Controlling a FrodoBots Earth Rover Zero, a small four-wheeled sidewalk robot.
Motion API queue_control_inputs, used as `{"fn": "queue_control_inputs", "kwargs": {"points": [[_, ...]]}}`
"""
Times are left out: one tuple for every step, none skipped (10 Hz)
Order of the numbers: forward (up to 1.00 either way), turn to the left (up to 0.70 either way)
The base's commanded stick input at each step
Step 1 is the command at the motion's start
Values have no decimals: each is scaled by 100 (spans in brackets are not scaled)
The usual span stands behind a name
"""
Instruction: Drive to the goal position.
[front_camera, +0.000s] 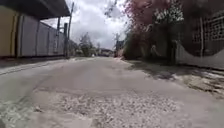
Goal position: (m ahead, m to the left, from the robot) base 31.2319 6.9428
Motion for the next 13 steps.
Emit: {"fn": "queue_control_inputs", "kwargs": {"points": [[100,0],[100,0],[100,0],[100,0],[100,0],[100,0],[100,0],[100,0],[100,0],[100,2],[100,0],[100,0],[100,0]]}}
